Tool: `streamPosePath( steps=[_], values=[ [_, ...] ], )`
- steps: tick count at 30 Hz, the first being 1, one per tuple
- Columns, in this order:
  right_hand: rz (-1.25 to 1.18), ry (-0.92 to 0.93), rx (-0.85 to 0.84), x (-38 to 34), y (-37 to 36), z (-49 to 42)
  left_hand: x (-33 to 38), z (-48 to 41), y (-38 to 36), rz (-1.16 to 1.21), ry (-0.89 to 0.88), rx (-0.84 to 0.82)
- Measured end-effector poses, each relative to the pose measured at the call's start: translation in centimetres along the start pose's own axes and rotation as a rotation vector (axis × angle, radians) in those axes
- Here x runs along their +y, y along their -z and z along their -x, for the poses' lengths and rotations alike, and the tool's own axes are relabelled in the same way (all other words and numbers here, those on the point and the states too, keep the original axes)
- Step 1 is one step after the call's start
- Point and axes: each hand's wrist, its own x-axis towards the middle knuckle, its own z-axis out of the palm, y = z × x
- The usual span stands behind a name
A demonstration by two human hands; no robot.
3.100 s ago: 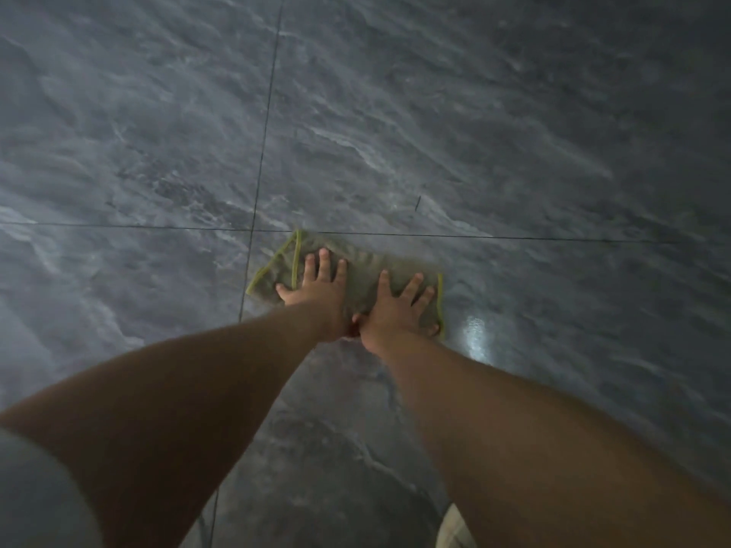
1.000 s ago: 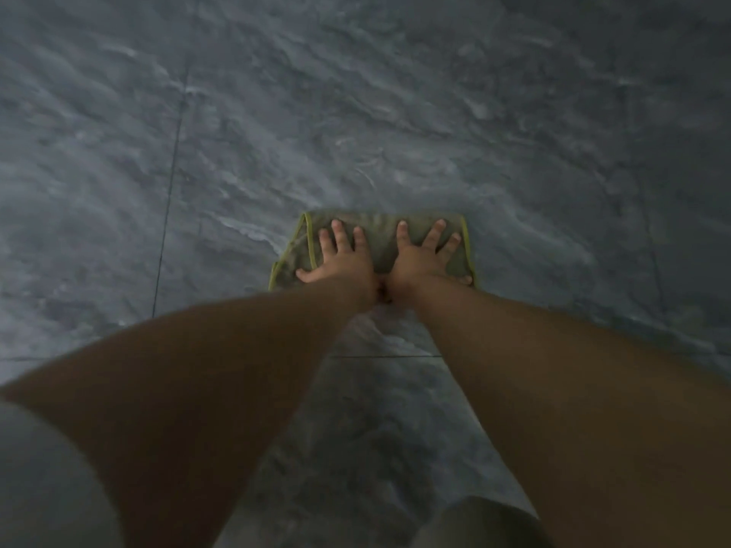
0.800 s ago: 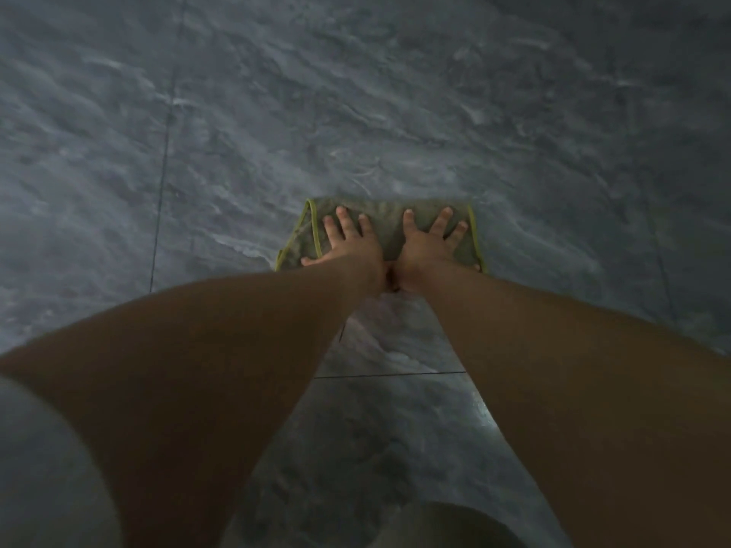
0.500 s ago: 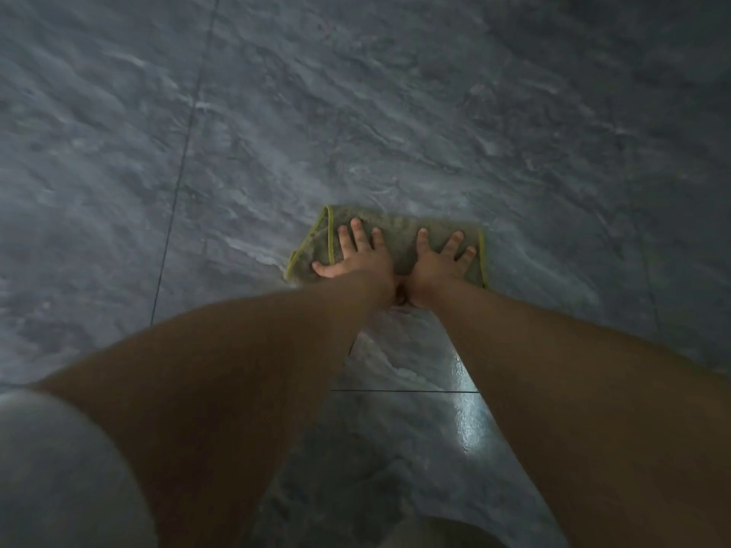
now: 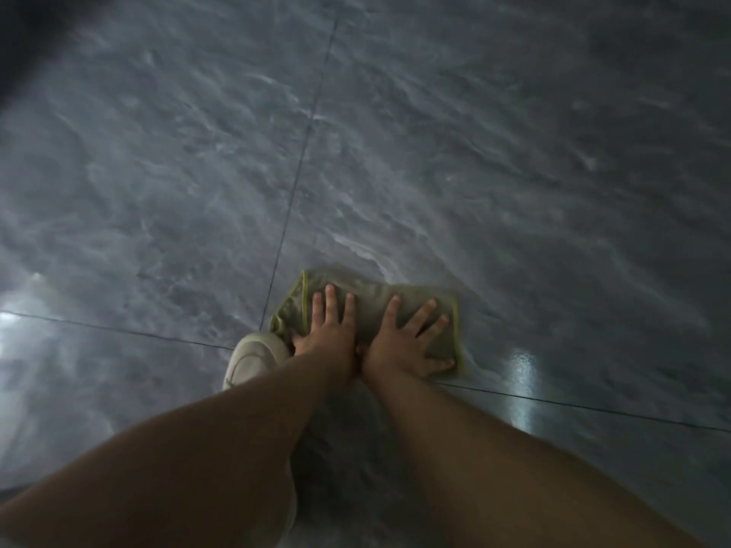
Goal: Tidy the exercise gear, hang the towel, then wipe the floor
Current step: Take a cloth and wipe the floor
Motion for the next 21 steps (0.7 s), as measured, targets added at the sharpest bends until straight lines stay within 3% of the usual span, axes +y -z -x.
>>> streamPosePath(
  steps=[6,21],
  values=[
    [0.014,0.024,0.003,-1.3,1.7,-1.5,0.0,-2.1,2.1,0.0,0.006,0.0],
    [0.02,0.007,0.04,-11.6,13.5,-15.4,2.2,-17.7,16.7,-0.013,0.007,0.031]
  ],
)
